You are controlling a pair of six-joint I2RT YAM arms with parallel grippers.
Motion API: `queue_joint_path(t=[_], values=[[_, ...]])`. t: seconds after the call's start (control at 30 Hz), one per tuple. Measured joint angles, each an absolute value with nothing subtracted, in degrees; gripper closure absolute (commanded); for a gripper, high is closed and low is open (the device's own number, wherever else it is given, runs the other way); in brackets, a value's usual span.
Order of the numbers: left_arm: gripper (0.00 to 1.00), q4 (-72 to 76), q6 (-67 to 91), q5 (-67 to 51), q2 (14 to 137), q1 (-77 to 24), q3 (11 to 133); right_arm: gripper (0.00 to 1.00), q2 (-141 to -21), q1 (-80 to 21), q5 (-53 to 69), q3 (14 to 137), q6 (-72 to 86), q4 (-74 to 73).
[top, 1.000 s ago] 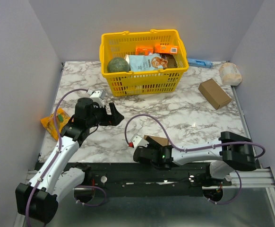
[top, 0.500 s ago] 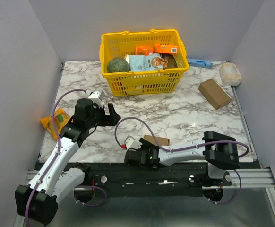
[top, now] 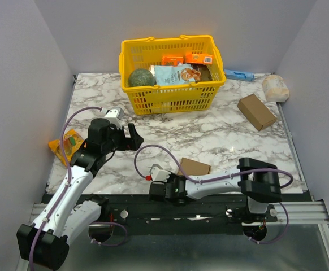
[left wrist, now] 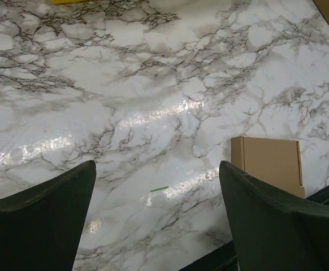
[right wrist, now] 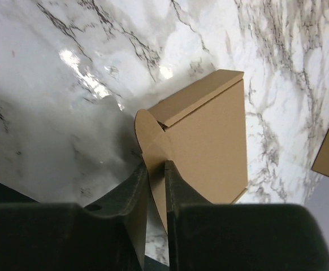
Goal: Fold the paper box
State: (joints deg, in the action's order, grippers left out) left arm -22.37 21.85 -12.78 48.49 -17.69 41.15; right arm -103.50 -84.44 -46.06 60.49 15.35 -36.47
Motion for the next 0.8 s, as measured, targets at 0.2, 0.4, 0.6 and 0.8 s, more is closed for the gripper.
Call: queue_joint_path(t=[0.2,0.4,0.6,0.8], values=[[0.01,-21.74,21.37,-15.16,48.40,-17.69,41.15,0.83,-95.79,-84.42,-45.30,58.24,14.44,-38.79],[0.01,-19.42,19.16,-21.96,48.40,-17.69,41.12,0.84,-85.49,-84.42,-40.05,58.33,14.11,-41.19],[0.05,-15.00,16.56,-32.91,47.75,-18.06,40.66,0.86,-73.34,-80.31,-27.86,57.98,12.99,-41.47],[0.02,-10.09,13.30,-44.88,47.11,-27.31,38.50,0.87,-61.17,-69.54,-12.32,54.19,10.52,-39.40]])
